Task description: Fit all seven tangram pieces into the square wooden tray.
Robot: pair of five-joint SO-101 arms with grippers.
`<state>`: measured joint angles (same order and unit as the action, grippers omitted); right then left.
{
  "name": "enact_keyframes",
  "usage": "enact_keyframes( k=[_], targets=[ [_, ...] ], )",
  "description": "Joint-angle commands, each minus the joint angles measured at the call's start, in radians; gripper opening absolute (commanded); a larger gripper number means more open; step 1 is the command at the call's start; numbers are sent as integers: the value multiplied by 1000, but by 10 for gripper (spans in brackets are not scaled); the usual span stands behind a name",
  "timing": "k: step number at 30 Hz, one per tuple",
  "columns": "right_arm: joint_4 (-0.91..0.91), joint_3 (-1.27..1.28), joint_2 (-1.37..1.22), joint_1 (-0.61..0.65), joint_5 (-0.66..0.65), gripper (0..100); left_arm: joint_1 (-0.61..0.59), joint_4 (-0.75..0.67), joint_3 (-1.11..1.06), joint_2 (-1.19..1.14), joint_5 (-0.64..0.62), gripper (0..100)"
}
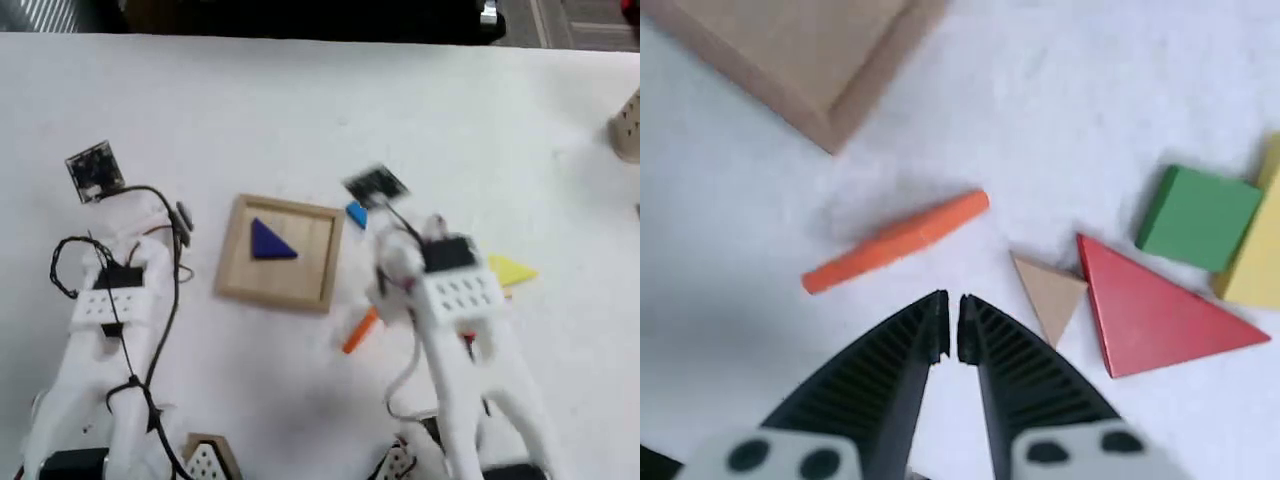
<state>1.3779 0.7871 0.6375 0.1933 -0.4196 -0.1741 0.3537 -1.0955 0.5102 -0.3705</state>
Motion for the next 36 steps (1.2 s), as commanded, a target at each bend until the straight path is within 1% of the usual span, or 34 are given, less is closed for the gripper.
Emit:
enact_keyframes(
  k=[1,4,6,9,11,13,15,18,25,30,36],
  targets=[
    [-47,169,232,-124,-98,18,21,-21,14,18,-5,46],
    [-91,288,366,-185,-158,18,38,-9,15,19,-9,19],
    [-110,361,427,-223,-195,18,77,44,38,19,-12,23],
    [-151,463,472,-280,-247,18,197,184,104,12,-14,23],
    [-208,546,476,-329,-301,18,269,230,126,8,-41,22],
    [-237,595,486,-386,-348,18,300,213,127,8,-109,22],
    [-236,597,486,-430,-365,18,306,163,121,4,-184,22],
    [-237,598,486,-420,-365,18,329,123,132,-76,-253,22],
    [-237,601,486,-414,-368,18,329,114,267,-380,-255,23],
    [-237,603,486,-415,-371,18,338,106,322,-426,-255,23],
    [-237,603,484,-412,-373,18,415,109,407,-512,-253,23]
  ],
)
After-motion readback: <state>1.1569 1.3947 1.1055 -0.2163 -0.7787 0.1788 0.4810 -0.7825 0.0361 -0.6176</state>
